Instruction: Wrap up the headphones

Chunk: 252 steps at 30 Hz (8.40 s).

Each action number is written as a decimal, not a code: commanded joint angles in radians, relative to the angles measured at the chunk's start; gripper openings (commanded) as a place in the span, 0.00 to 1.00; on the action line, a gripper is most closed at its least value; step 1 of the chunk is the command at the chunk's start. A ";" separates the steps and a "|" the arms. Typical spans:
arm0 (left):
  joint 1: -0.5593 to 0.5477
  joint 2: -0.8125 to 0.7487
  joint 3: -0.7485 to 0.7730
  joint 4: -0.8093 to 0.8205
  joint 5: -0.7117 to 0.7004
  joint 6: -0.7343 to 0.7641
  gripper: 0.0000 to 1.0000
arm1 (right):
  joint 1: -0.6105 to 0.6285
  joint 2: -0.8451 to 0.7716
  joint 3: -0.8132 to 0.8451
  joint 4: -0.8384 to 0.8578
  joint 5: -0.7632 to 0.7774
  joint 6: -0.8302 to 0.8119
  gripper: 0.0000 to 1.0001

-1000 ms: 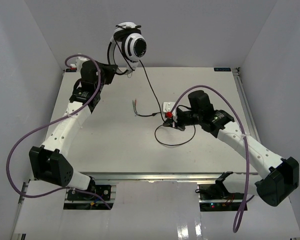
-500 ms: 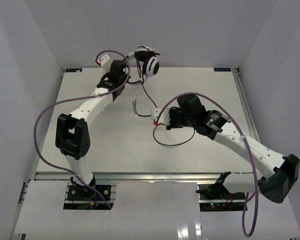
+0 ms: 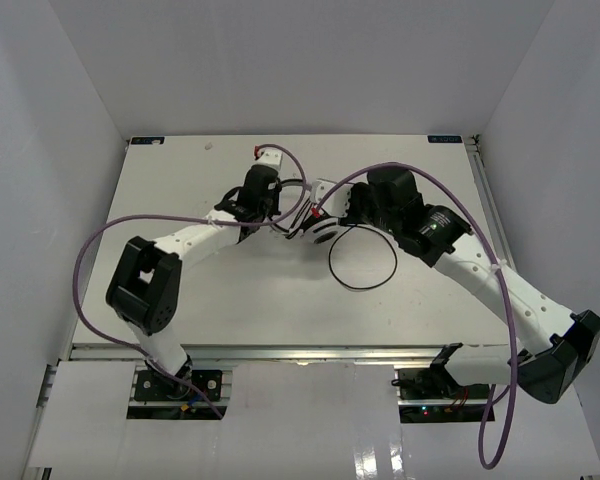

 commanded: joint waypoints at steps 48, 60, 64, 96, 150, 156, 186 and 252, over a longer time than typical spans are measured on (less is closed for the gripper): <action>-0.014 -0.451 0.360 0.169 0.665 -0.378 0.00 | -0.293 0.274 -0.250 0.879 -0.831 0.982 0.69; -0.014 -0.523 0.301 0.104 0.602 -0.327 0.00 | -0.530 0.080 -0.356 0.720 -0.778 0.726 0.92; -0.014 -0.543 0.301 0.077 0.565 -0.309 0.00 | -0.556 0.041 -0.314 0.237 -1.136 0.184 0.92; -0.013 -0.547 0.282 0.060 -0.064 -0.496 0.00 | -0.150 -0.133 -0.644 0.534 -0.927 0.328 0.08; -0.067 -0.668 -0.111 0.387 0.705 -0.288 0.00 | -0.369 0.034 -0.546 1.229 -1.345 1.231 0.33; -0.067 -0.600 0.034 0.402 0.634 -0.357 0.00 | -0.303 0.101 -0.552 1.319 -1.312 1.296 0.46; -0.067 -0.516 0.263 0.302 0.098 -0.396 0.00 | -0.208 -0.049 -0.391 0.455 -1.056 0.390 0.57; -0.054 -0.519 -0.289 0.379 0.124 0.272 0.00 | -0.086 -0.066 -0.113 0.351 -0.014 0.038 0.11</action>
